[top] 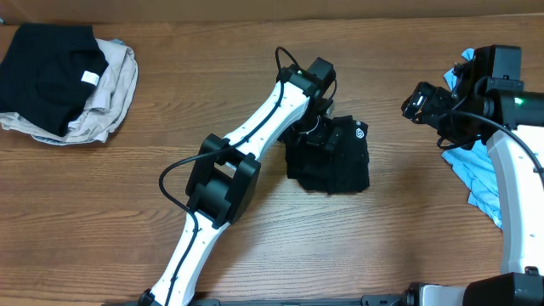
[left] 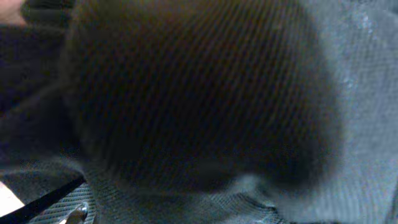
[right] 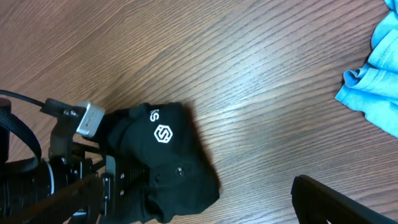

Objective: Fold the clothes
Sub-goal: 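Carry the bundle with the left gripper onto the left garment stack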

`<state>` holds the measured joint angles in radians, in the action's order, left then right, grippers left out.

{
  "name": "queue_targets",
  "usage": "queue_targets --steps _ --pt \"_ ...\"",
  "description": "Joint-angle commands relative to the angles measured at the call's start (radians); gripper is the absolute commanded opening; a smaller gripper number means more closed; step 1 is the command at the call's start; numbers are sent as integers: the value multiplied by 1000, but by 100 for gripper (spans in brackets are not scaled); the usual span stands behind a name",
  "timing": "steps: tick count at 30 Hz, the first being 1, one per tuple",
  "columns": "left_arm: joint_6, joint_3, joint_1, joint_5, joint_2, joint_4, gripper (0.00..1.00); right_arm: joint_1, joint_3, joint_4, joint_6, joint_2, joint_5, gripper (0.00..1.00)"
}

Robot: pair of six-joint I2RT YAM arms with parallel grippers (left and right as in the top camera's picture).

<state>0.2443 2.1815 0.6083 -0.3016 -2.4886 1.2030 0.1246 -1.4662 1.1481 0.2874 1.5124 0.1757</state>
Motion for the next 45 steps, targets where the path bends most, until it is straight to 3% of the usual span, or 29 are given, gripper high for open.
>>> queue_targets --steps 1,7,12,17,23,35,38,42,45 --pt "51 -21 -2 77 -5 -100 100 2 -6 -2 -3 5 -11 100" --pt "22 -21 -41 294 -5 -223 100 2 -6 5 -4 5 -27 100" --pt "-123 -2 -98 309 -4 -270 100 2 -6 3 -3 5 -27 100" --pt "-132 140 -148 254 -2 -126 100 2 -6 -3 -3 5 -27 100" --pt "-55 191 -195 21 -4 -8 100 2 -6 -2 -3 5 -26 100" --pt "-52 -9 -179 -52 -6 -148 98 2 -6 11 -3 5 -26 100" --pt "-2 -55 -162 -52 -8 -188 98 2 -6 18 -3 5 -26 100" --pt "72 -119 -137 -55 -8 -257 87 2 -6 18 -4 5 -27 100" --pt "97 -160 -116 -56 -8 -306 69 2 -6 17 -4 5 -31 100"
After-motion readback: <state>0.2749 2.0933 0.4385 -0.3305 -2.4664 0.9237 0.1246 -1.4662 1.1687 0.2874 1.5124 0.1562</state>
